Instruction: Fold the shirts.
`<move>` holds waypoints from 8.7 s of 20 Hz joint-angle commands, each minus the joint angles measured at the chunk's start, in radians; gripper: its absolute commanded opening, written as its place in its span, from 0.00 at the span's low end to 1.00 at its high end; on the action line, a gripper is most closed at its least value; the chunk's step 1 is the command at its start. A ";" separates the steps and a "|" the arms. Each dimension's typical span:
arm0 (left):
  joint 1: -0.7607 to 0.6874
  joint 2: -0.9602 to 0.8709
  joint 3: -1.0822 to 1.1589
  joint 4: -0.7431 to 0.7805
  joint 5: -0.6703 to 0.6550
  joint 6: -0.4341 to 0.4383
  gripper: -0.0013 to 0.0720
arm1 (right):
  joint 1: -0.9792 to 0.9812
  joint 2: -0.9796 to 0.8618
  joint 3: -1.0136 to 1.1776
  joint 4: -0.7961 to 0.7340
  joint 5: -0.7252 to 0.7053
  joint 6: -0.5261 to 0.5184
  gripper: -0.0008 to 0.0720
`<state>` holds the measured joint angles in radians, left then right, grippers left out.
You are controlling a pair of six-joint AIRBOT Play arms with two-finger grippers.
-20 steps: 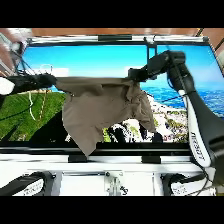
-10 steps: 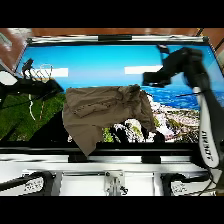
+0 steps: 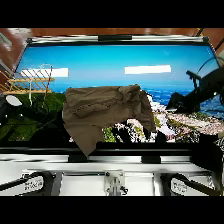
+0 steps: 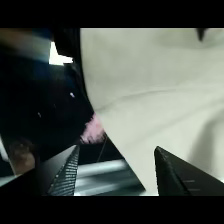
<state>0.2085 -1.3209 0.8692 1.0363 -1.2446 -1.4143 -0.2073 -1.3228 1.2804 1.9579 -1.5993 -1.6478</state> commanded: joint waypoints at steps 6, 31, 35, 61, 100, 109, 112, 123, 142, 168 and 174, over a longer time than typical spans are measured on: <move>-0.017 -0.050 -0.072 -0.070 0.134 0.046 0.74 | -0.034 0.039 -0.117 0.052 0.054 -0.016 0.76; -0.103 0.050 -0.026 -0.076 0.126 0.053 0.06 | 0.029 -0.020 -0.569 0.169 0.534 0.059 0.76; -0.103 0.057 0.027 -0.074 0.080 0.060 0.06 | 0.123 -0.019 -0.567 0.169 0.634 0.131 0.11; -0.101 0.556 1.018 0.178 0.049 0.085 0.06 | 0.016 0.616 0.461 -0.251 0.391 -0.061 0.11; -0.097 -0.419 0.708 0.164 -0.112 0.180 0.06 | 0.093 -0.388 0.234 -0.175 0.237 0.059 0.11; -0.116 -0.445 0.706 0.246 -0.223 0.120 0.06 | 0.093 -0.403 0.232 -0.240 0.184 0.092 0.11; -0.134 -0.458 0.705 0.246 -0.224 0.091 0.06 | 0.093 -0.419 0.232 -0.240 0.186 0.107 0.11; -0.076 -0.340 0.698 0.243 -0.447 -0.023 0.65 | 0.056 -0.228 0.230 -0.418 -0.076 -0.009 0.72; 0.023 0.158 -0.377 -0.111 0.098 0.103 0.63 | -0.236 0.039 -0.154 -0.105 0.086 -0.055 0.80; -0.014 0.129 -0.221 -0.154 0.045 0.279 0.06 | -0.114 0.044 -0.550 0.023 0.442 -0.087 0.12; 0.031 0.127 0.087 -0.155 0.007 0.321 0.06 | -0.113 0.153 -0.378 0.054 0.523 -0.113 0.11</move>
<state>0.2211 -1.1923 0.8272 0.8814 -1.2293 -1.1160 -0.3210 -1.2041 0.8268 1.9888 -1.1252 -1.7508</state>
